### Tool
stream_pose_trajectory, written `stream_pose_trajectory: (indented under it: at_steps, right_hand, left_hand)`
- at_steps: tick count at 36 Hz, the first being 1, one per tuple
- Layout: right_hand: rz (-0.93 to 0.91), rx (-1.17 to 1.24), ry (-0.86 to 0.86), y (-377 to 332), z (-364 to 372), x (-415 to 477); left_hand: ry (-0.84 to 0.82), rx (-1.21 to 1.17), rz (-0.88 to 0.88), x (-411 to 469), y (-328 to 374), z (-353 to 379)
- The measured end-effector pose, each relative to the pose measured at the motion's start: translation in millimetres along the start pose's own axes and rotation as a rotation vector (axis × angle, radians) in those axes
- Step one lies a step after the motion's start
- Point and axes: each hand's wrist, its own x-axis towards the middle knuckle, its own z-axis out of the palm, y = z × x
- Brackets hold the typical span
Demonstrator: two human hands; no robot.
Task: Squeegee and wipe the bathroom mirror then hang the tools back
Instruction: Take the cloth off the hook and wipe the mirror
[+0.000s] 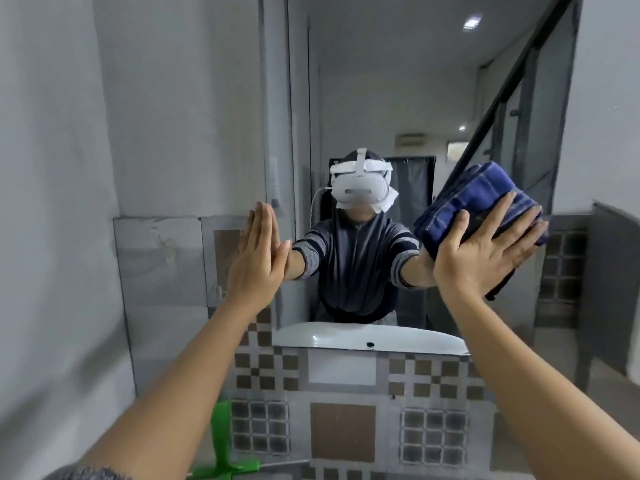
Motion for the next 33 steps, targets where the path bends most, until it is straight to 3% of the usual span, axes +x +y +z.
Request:
stream_pose_trajectory:
  at_steps: [5,11,18,23,33]
  right_hand:
    - [0.165,0.08,0.037,-24.1,17.4,-41.2]
    - [0.106,0.1,0.033,-58.4,31.2,-76.5]
    - [-0.059,0.07,0.003,-89.7,43.0,-94.0]
    - [-0.299,0.027,-0.068,-102.6,48.4,-113.5]
    - [-0.695,-0.103,-0.151,-74.5,60.7,-165.8]
  left_hand:
    - [-0.052,0.098,0.064,8.1,-9.3,-11.1]
    - [-0.12,0.194,0.187,24.2,-25.4,-20.2]
    - [-0.125,0.217,0.338,41.1,-37.1,-30.2]
    - [-0.13,0.18,0.35,41.9,-41.0,-31.2]
    - [-0.141,0.093,0.389,44.3,-46.2,-27.6]
